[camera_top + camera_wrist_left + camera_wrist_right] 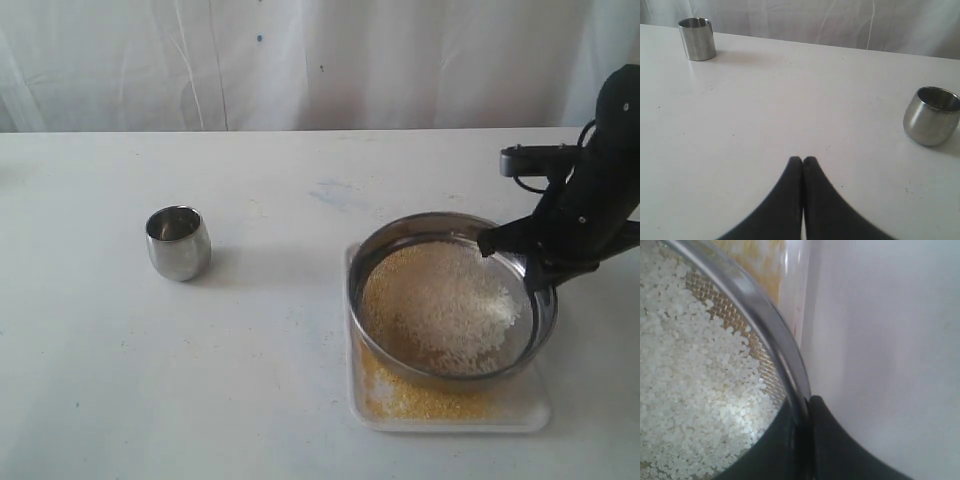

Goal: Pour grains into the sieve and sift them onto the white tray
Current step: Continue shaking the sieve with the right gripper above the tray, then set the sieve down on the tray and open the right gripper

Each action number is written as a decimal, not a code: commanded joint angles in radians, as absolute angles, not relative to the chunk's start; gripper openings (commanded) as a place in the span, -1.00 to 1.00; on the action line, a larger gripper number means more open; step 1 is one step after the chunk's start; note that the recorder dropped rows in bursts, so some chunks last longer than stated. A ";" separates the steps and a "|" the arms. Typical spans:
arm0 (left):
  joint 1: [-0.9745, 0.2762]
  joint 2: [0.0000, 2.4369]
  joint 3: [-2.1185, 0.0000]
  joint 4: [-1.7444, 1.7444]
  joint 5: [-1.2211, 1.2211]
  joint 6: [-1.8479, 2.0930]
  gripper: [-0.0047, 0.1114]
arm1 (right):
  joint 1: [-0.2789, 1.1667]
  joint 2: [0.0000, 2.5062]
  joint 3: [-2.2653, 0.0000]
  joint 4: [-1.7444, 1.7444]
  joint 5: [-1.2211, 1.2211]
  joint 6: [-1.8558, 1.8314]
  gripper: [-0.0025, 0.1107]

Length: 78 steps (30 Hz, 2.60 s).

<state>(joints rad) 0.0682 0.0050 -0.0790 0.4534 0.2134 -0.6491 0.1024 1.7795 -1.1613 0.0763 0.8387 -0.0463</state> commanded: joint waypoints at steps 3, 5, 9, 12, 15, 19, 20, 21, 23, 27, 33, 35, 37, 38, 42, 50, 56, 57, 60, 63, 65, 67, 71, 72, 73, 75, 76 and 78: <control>0.069 0.000 -0.077 0.459 0.209 -0.650 -0.92 | 0.102 1.762 -1.160 0.189 0.983 -0.051 -0.96; 0.069 0.000 -0.077 0.459 0.209 -0.650 -0.92 | 0.109 1.758 -1.151 0.192 0.995 -0.089 -0.96; 0.069 0.000 -0.077 0.459 0.209 -0.650 -0.92 | 0.105 1.757 -1.156 0.182 0.741 -0.087 -0.96; 0.069 0.000 -0.077 0.459 0.209 -0.650 -0.92 | 0.103 1.757 -1.156 0.191 0.733 -0.032 -0.96; 0.069 0.000 -0.077 0.459 0.209 -0.650 -0.92 | 0.108 1.757 -1.146 0.188 0.902 -0.043 -0.96; 0.069 0.000 -0.077 0.459 0.209 -0.650 -0.92 | 0.110 1.756 -1.139 0.178 0.837 -0.104 -0.96; 0.069 0.000 -0.077 0.459 0.209 -0.650 -0.92 | 0.110 1.756 -1.141 0.178 0.773 -0.102 -0.96; 0.069 0.000 -0.077 0.459 0.209 -0.650 -0.92 | 0.110 1.756 -1.144 0.178 0.726 -0.099 -0.96; 0.069 0.000 -0.077 0.459 0.209 -0.650 -0.92 | 0.110 1.756 -1.152 0.193 0.748 -0.064 -0.96; 0.069 0.000 -0.077 0.459 0.209 -0.650 -0.92 | 0.110 1.753 -1.136 0.233 0.980 -0.106 -0.96; 0.069 0.000 -0.077 0.459 0.209 -0.650 -0.92 | 0.108 1.753 -1.128 0.201 0.738 -0.125 -0.96; 0.069 0.000 -0.077 0.459 0.209 -0.650 -0.92 | 0.108 1.753 -1.128 0.212 0.766 -0.065 -0.96; 0.069 0.000 -0.077 0.459 0.209 -0.650 -0.92 | 0.110 1.753 -1.123 0.212 0.845 -0.051 -0.96; 0.069 0.000 -0.077 0.459 0.209 -0.650 -0.92 | 0.110 1.753 -1.116 0.212 0.850 -0.063 -0.96; 0.069 0.000 -0.077 0.459 0.209 -0.650 -0.92 | 0.105 1.755 -1.096 0.196 0.768 -0.089 -0.96; 0.069 0.000 -0.077 0.459 0.209 -0.650 -0.92 | 0.104 1.757 -1.092 0.182 0.763 -0.084 -0.96; 0.069 0.000 -0.077 0.459 0.209 -0.650 -0.92 | 0.098 1.787 -1.092 0.180 0.755 -0.084 -0.96; 0.069 0.000 -0.077 0.459 0.209 -0.650 -0.92 | 0.098 1.791 -1.092 0.180 0.755 -0.084 -0.96; 0.069 0.000 -0.077 0.459 0.209 -0.650 -0.92 | 0.098 1.816 -1.092 0.180 0.753 -0.091 -0.96; 0.069 0.000 -0.077 0.459 0.209 -0.650 -0.92 | 0.098 1.835 -1.092 0.175 0.747 -0.093 -0.94; 0.069 0.000 -0.077 0.459 0.209 -0.650 -0.92 | 0.098 1.842 -1.092 0.175 0.740 -0.093 -0.85; 0.069 0.000 -0.077 0.459 0.209 -0.650 -0.92 | 0.098 1.842 -1.092 0.175 0.738 -0.093 -0.72; 0.069 0.000 -0.077 0.459 0.209 -0.650 -0.92 | 0.098 1.842 -1.092 0.175 0.738 -0.093 -0.43; 0.069 0.000 -0.077 0.459 0.209 -0.650 -0.92 | 0.098 1.842 -1.092 0.175 0.738 -0.093 -0.37; 0.069 0.000 -0.077 0.459 0.209 -0.650 -0.92 | 0.098 1.842 -1.092 0.175 0.738 -0.093 -0.33; 0.069 0.000 -0.077 0.459 0.209 -0.650 -0.92 | 0.098 1.842 -1.092 0.175 0.738 -0.093 -0.26; 0.069 0.000 -0.077 0.459 0.209 -0.650 -0.92 | 0.098 1.842 -1.092 0.175 0.738 -0.093 -0.23; 0.069 0.000 -0.077 0.459 0.209 -0.650 -0.92 | 0.098 1.842 -1.092 0.175 0.738 -0.093 -0.21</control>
<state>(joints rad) 0.0682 0.0050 -0.0790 0.4534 0.2134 -0.6491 0.1102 1.8423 -1.0937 0.1783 0.7441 -0.0885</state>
